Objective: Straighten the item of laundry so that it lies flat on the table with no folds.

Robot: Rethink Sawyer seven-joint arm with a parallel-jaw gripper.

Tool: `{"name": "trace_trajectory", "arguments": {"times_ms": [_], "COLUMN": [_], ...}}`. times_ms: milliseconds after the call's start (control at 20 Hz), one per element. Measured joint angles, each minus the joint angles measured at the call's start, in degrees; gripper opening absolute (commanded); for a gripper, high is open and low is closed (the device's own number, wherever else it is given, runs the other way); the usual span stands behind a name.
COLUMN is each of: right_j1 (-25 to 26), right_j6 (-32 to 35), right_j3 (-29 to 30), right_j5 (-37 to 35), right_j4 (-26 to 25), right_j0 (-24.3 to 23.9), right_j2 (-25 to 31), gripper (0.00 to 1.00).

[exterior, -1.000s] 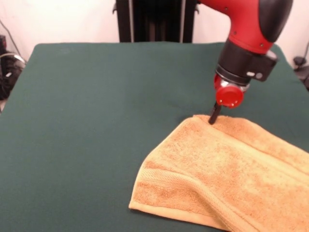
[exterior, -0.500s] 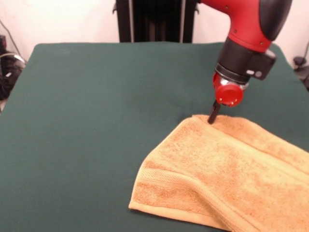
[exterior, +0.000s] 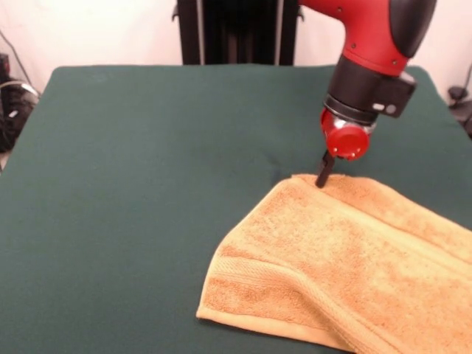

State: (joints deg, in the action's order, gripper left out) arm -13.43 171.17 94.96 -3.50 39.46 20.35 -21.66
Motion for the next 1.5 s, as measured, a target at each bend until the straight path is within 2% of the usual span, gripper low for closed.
{"name": "trace_trajectory", "arguments": {"times_ms": [300,350,450,500,700,850,1500], "right_j1": [-3.6,-4.4,-5.2,-5.9,-6.9,-7.0,-6.0], "right_j6": [0.0,0.0,0.0,0.0,0.0,0.0,0.0], "right_j3": [1.9,2.3,2.8,3.4,4.5,5.1,7.4], "right_j5": [4.7,5.9,7.4,9.1,12.7,15.0,24.6], "right_j4": [-13.3,-17.4,-21.9,-26.4,-34.0,-36.6,-40.5], "right_j0": [-6.2,-7.9,-9.8,-11.7,-14.8,-15.5,-15.9], "right_j2": [5.8,7.3,8.9,10.6,13.1,13.6,13.6], "gripper": [0.0,0.0,0.0,0.0,0.0,0.0,0.0]}}
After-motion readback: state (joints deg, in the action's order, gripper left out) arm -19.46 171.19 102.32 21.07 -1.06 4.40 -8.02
